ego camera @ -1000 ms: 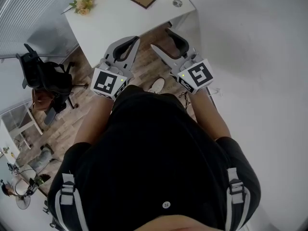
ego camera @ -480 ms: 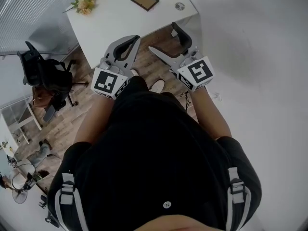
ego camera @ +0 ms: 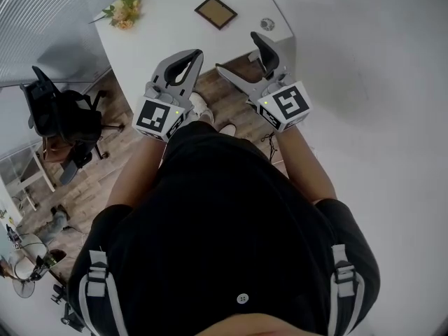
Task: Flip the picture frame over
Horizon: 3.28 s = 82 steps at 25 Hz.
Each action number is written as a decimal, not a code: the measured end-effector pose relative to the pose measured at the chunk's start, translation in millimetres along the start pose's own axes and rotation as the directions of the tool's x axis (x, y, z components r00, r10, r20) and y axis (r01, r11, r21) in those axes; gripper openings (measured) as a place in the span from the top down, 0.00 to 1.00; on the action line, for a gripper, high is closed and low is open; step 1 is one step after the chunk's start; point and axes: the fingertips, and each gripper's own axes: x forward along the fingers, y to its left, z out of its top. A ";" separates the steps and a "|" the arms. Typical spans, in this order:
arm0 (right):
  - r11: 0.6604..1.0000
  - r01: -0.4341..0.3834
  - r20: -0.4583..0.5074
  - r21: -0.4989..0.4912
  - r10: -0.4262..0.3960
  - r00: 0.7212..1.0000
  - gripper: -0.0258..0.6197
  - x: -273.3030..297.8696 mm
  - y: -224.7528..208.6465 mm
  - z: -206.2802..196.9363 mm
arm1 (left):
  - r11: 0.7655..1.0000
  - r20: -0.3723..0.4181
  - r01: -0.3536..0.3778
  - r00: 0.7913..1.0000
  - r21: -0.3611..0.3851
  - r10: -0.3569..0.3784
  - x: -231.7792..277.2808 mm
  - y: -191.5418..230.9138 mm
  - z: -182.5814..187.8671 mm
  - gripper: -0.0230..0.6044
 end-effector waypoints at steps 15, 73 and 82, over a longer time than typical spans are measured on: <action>0.999 0.023 -0.112 0.033 -0.019 0.994 0.29 120.1 -72.1 -27.1 | 1.000 0.062 0.030 0.998 -0.007 -0.029 48.7 117.1 -11.0 0.95; 0.997 -0.047 -0.702 0.060 0.075 0.708 0.67 238.8 -184.3 -352.6 | 0.910 -0.196 -0.333 0.937 -0.247 0.289 158.9 208.6 -227.2 0.95; 0.999 -0.017 -0.725 0.033 0.035 0.688 0.77 238.8 -182.6 -369.5 | 0.907 -0.224 -0.335 0.933 -0.256 0.281 159.4 209.1 -250.8 0.95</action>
